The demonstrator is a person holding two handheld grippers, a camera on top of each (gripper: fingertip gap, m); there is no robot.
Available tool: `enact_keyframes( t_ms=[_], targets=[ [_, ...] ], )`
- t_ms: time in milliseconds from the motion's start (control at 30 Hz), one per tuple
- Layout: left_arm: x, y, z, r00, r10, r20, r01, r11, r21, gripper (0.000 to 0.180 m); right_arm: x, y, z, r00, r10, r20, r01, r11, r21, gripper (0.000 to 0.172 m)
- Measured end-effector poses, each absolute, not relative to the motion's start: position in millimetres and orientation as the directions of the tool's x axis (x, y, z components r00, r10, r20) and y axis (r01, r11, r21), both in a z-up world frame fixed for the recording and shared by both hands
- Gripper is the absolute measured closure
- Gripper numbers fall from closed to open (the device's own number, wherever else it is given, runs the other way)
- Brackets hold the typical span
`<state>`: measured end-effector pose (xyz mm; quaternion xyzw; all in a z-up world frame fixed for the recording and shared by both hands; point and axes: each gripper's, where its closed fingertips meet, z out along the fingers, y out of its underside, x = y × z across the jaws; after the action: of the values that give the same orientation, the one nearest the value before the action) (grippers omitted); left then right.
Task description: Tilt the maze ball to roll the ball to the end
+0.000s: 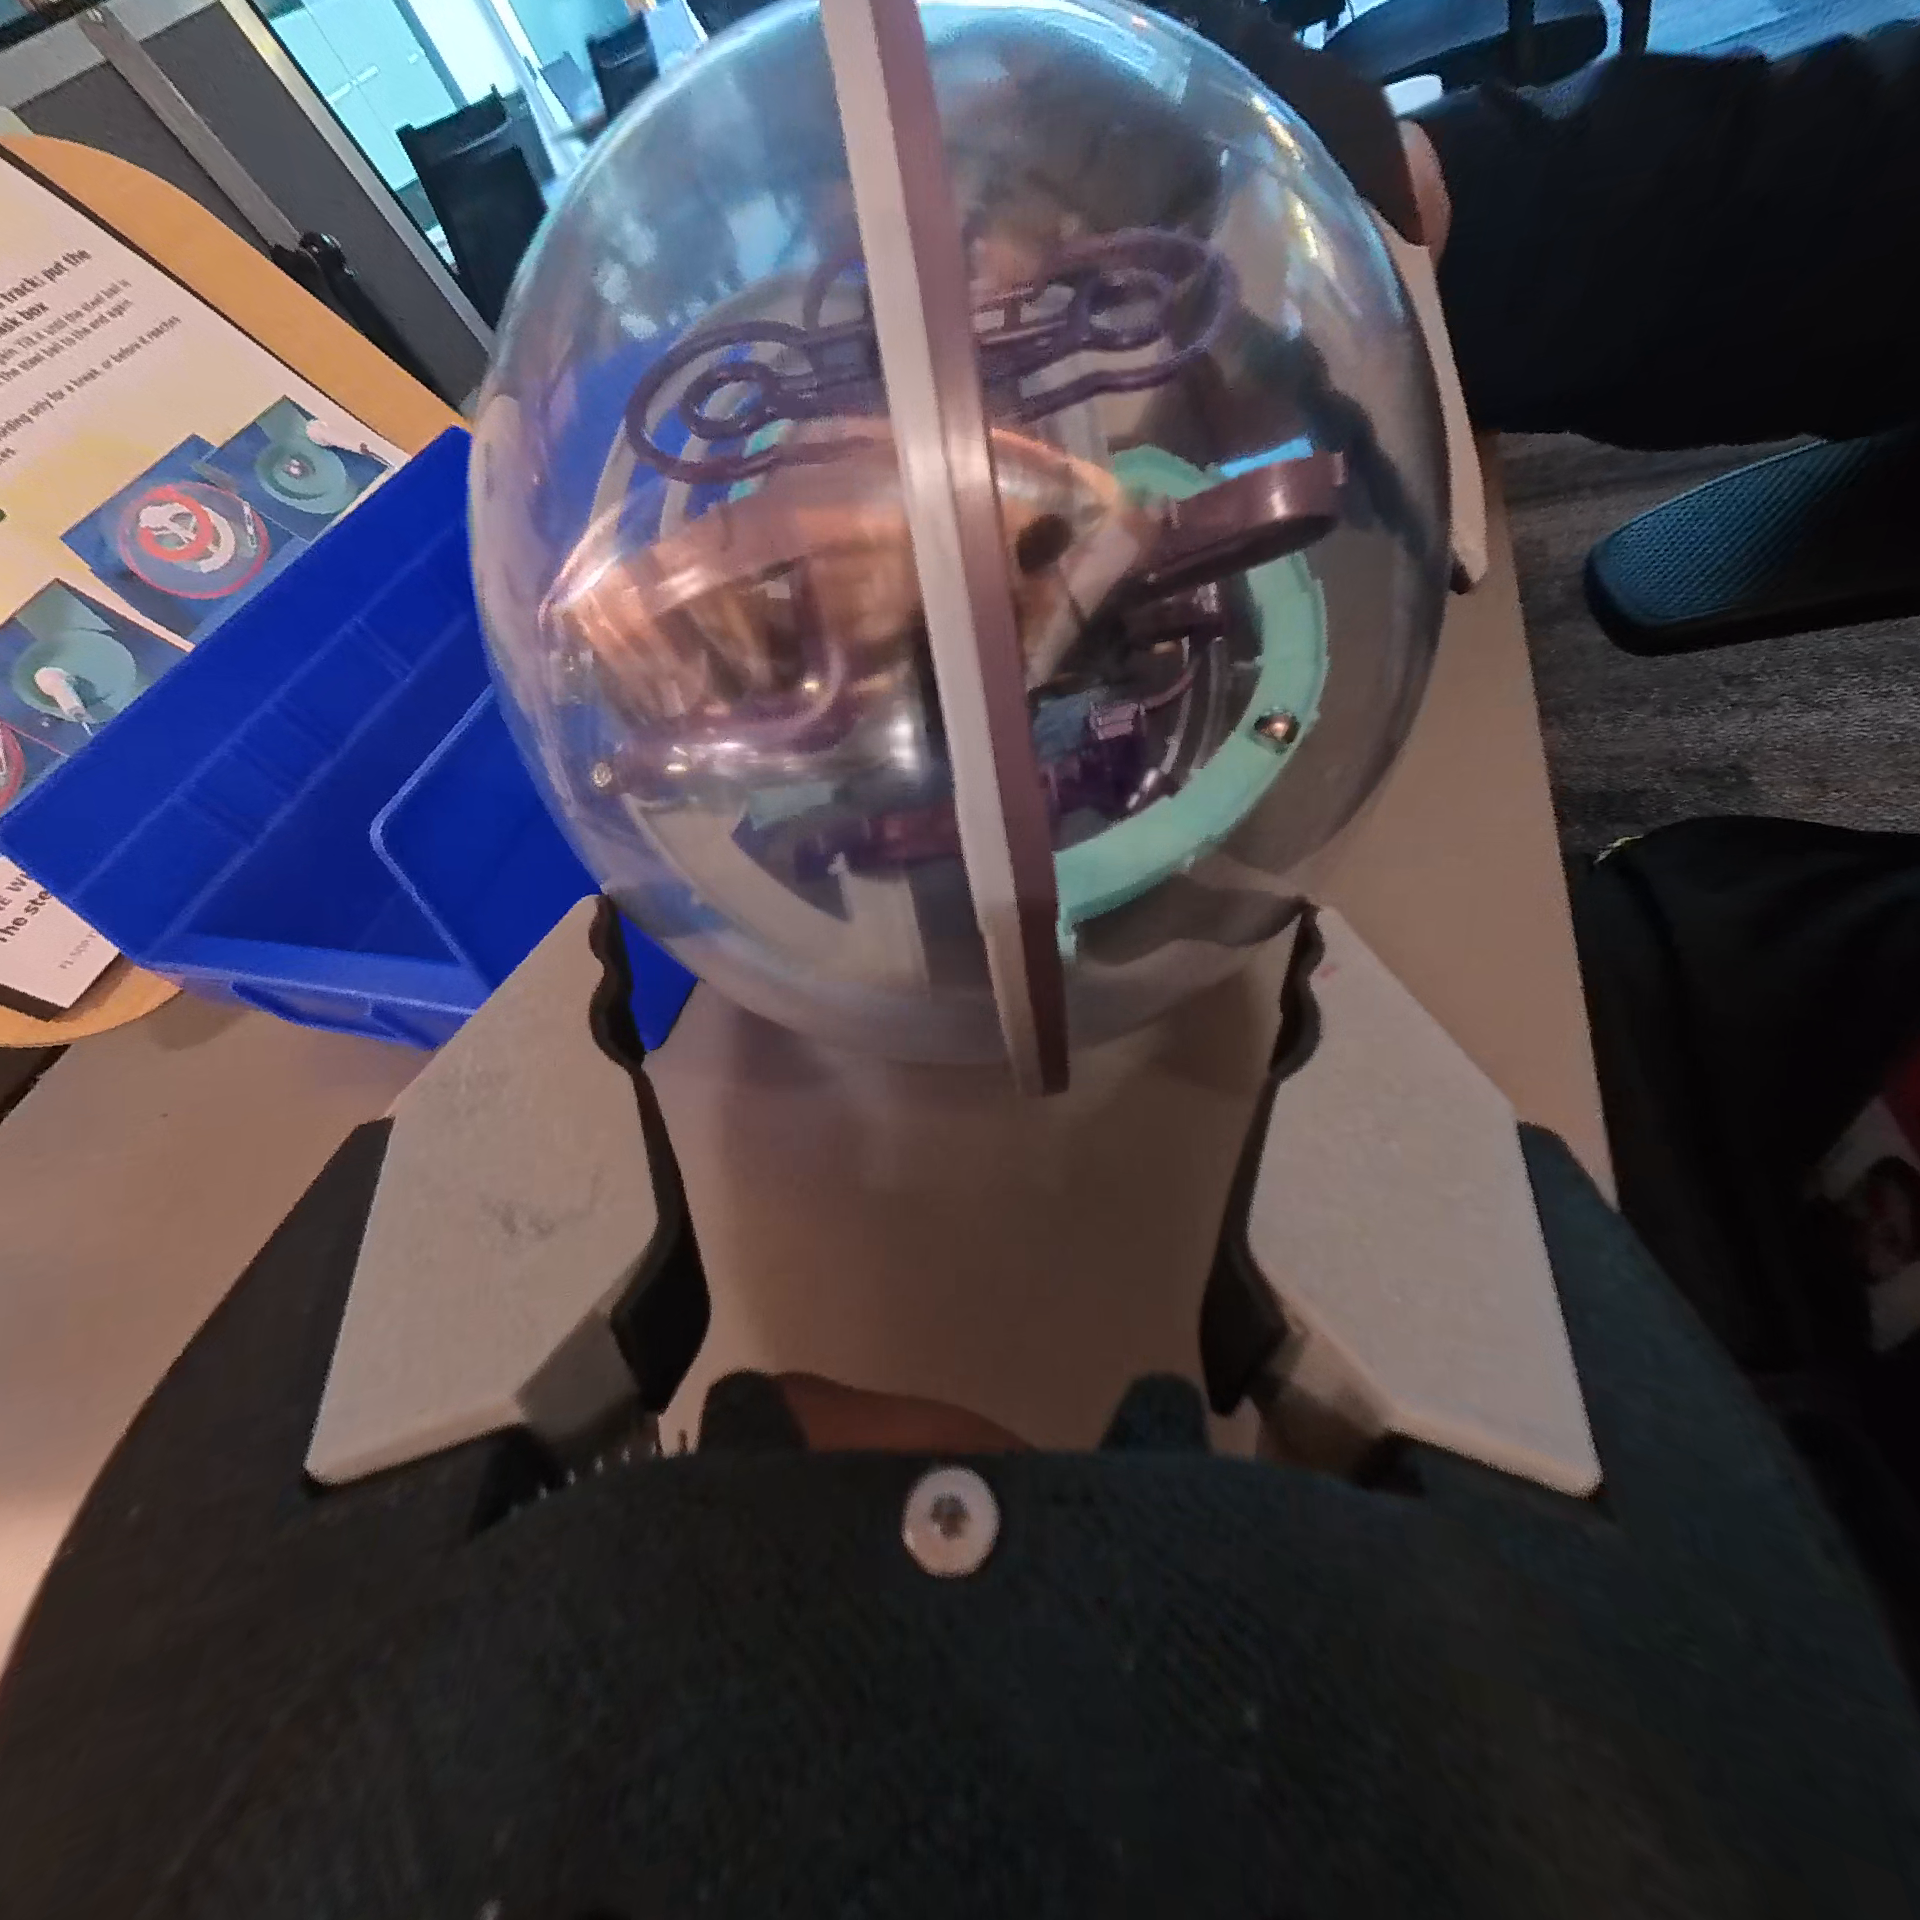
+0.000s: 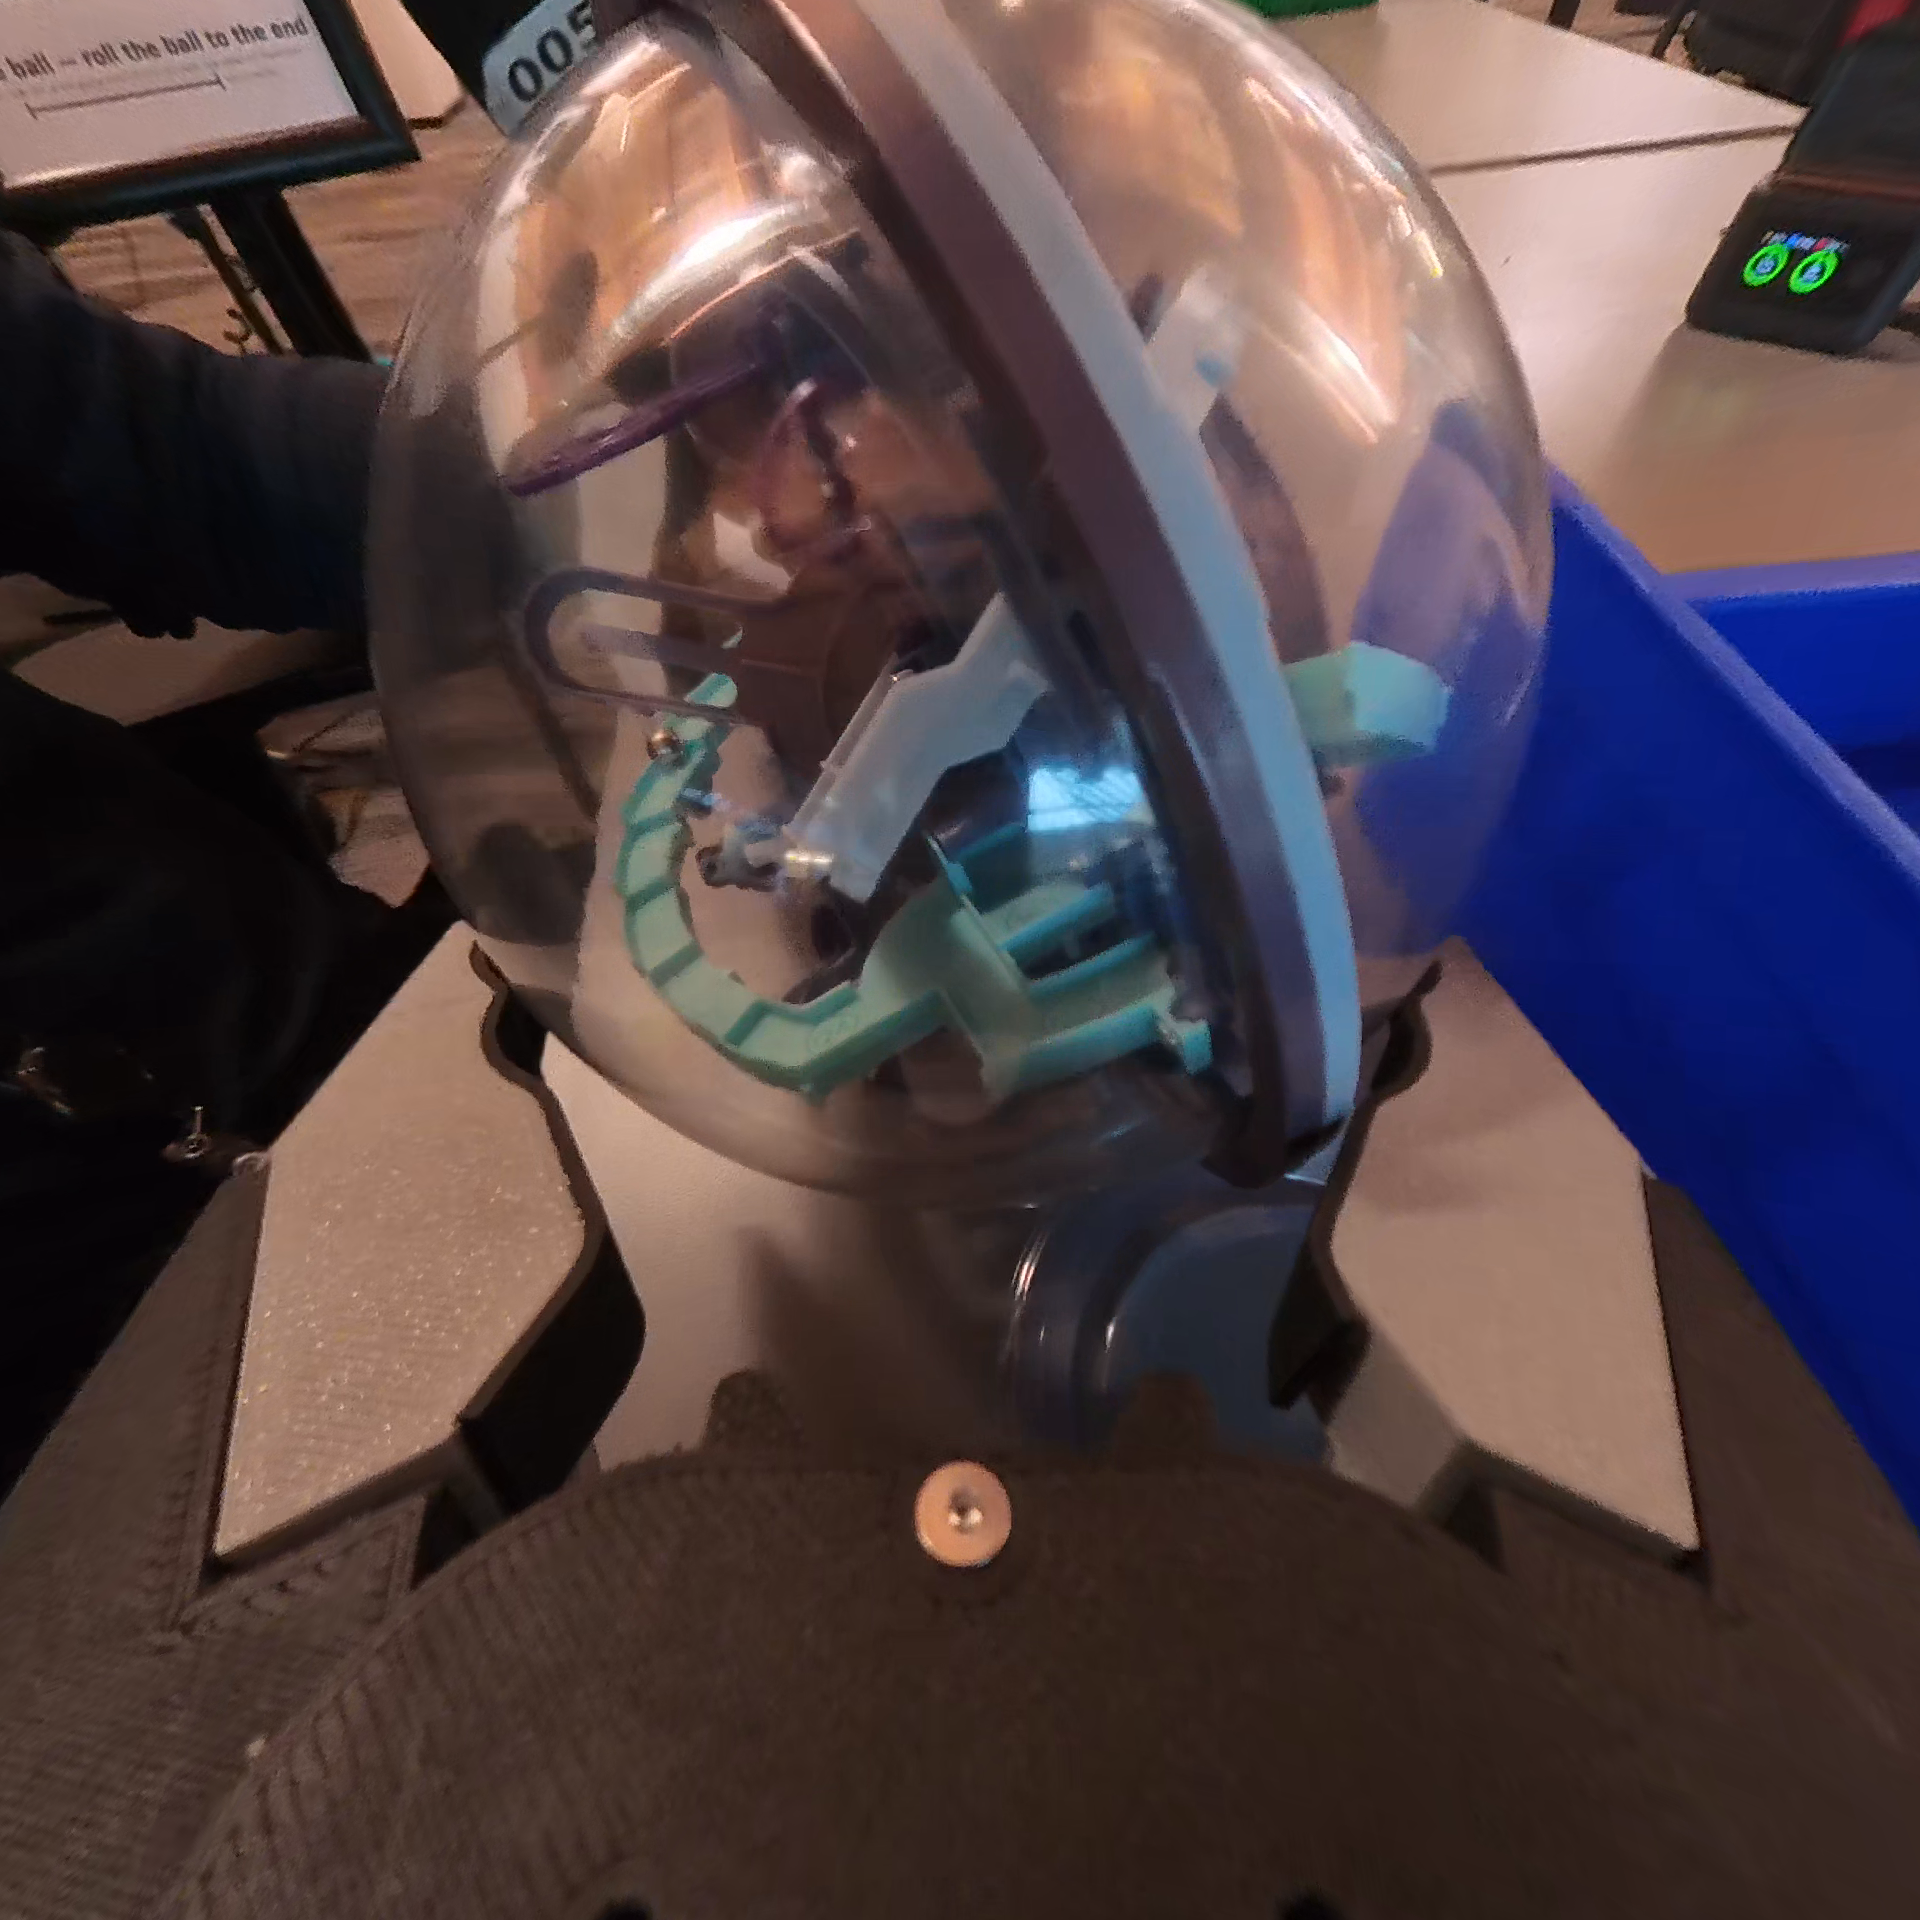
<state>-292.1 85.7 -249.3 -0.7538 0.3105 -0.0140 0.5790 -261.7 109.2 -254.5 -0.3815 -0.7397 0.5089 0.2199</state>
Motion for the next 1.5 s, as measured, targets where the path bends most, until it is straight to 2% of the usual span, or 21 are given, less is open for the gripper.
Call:
enact_keyframes(
  t_ms=[300,467,767,933,1200,1500],
  targets=[
    [-292,87,-257,0.789,-0.471,-0.394,-0.513,-0.154,-0.844,0.058,-262,111,-251,-0.572,0.817,0.076,0.257,0.267,-0.929,0.014],
    [-291,86,-256,0.794,-0.482,-0.371,-0.494,-0.156,-0.855,0.06,-262,110,-247,-0.574,0.814,0.089,0.229,0.264,-0.937,0.014],
    [-289,82,-247,0.804,-0.496,-0.328,-0.439,-0.124,-0.89,0.059,-262,108,-252,-0.601,0.798,0.043,0.274,0.256,-0.927,0.014],
    [-288,80,-245,0.805,-0.506,-0.311,-0.421,-0.118,-0.899,0.055,-264,108,-262,-0.587,0.803,0.105,0.293,0.331,-0.897,0.014],
    [-287,79,-244,0.806,-0.504,-0.31,-0.418,-0.113,-0.902,0.054,-264,108,-260,-0.584,0.803,0.121,0.274,0.336,-0.901,0.014],
    [-282,76,-229,0.81,-0.489,-0.323,-0.42,-0.1,-0.902,0.054,-262,102,-238,-0.588,0.797,0.138,0.153,0.277,-0.949,0.014]
  ],
)
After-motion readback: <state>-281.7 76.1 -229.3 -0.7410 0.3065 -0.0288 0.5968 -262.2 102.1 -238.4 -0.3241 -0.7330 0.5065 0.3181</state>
